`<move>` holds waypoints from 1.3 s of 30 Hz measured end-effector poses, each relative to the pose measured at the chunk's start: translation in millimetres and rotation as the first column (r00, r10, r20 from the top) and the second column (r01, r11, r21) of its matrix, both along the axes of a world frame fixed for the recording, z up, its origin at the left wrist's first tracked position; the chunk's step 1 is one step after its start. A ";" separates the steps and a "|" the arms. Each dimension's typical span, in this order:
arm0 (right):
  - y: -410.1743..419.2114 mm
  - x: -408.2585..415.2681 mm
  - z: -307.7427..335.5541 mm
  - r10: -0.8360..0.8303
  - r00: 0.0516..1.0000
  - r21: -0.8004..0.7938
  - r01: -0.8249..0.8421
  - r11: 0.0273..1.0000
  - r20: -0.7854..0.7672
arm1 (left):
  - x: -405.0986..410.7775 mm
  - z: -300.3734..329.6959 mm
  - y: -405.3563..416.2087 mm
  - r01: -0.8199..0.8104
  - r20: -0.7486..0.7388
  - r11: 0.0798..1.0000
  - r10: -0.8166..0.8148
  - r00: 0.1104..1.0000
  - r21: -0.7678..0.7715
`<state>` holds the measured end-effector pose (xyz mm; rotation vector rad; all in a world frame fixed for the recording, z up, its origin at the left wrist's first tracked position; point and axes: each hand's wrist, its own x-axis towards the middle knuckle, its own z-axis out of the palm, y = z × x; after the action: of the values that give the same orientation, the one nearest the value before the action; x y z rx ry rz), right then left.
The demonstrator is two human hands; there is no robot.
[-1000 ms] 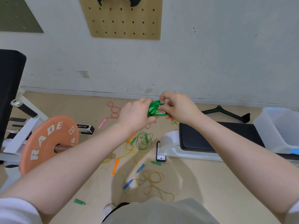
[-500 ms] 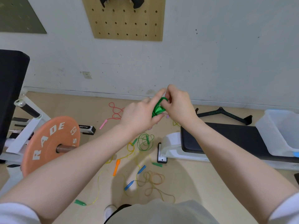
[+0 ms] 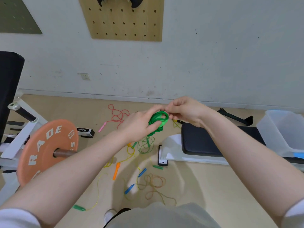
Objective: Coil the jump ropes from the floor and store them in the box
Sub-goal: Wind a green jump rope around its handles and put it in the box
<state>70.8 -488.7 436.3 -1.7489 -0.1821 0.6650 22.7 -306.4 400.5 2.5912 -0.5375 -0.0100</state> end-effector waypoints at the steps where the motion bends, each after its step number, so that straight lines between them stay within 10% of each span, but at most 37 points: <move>1: -3.1 2.4 -2.2 -0.011 0.997 0.024 0.013 1.000 -0.079 | 1.3 -1.1 -0.3 0.015 -0.012 1.000 -0.015 1.000 -0.006; 5: -12.1 10.1 -9.3 0.043 0.957 0.057 -0.028 0.998 -0.288 | 4.3 -0.5 -3.6 0.077 -0.080 0.997 -0.076 0.994 0.009; 9: -10.7 13.6 -13.9 0.088 0.913 -0.006 -0.098 0.995 -0.397 | 6.7 9.6 -8.8 0.053 0.088 0.898 -0.102 0.991 0.436; 14: 23.6 1.8 3.8 0.097 0.985 -0.322 -0.140 0.936 -0.145 | 13.0 -14.7 -27.9 -0.101 0.111 0.645 0.026 0.994 0.758; 17: 53.6 -11.2 -1.6 0.171 0.958 -0.499 -0.036 0.866 0.229 | 32.4 -17.4 -20.3 -0.264 -0.012 0.717 0.355 0.935 0.645; 22: 72.7 -15.8 -23.9 0.083 0.938 -0.385 0.057 0.921 0.337 | 56.1 -15.8 15.1 -0.454 -0.255 0.814 0.555 0.791 0.362; 30: 74.8 -27.5 -22.0 -0.143 0.925 -0.064 0.176 0.982 0.353 | 55.8 -11.6 15.3 -0.525 -0.379 0.832 0.434 0.817 -0.179; 39: 46.4 -35.1 -32.9 -0.262 0.951 0.350 0.193 0.917 0.163 | 45.2 -1.8 17.6 -0.439 -0.653 0.644 -0.127 0.746 -0.626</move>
<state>35.7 -442.2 403.5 -1.4814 -0.2145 0.2612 67.9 -288.7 398.8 1.6101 0.0130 -0.5098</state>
